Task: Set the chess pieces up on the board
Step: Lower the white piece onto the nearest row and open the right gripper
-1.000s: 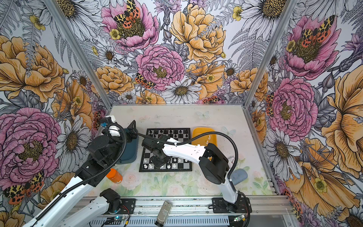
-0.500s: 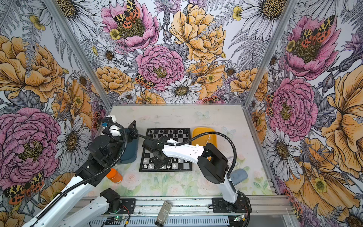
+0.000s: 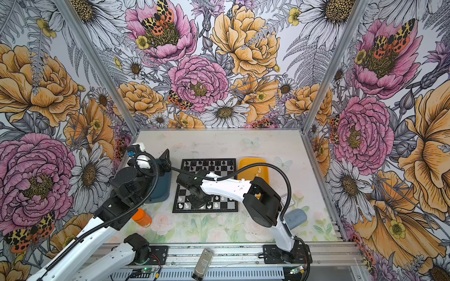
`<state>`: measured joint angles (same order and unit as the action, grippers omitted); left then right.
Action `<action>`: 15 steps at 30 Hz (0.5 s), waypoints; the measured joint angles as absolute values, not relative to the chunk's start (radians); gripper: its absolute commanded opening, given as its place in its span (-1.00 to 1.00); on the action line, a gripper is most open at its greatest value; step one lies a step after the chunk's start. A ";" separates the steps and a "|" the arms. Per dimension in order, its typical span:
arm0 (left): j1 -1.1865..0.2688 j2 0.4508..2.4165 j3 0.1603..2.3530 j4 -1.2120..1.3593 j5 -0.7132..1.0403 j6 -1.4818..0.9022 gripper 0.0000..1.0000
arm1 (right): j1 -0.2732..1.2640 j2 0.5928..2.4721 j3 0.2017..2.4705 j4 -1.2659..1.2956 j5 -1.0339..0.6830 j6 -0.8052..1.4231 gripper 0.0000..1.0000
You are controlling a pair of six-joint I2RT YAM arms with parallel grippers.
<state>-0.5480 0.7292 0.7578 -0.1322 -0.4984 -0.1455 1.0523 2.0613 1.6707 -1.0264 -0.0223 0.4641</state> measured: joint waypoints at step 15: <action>-0.551 0.729 0.757 -0.132 -0.503 -0.141 0.97 | 1.052 2.061 1.671 -1.026 -0.023 0.471 -0.61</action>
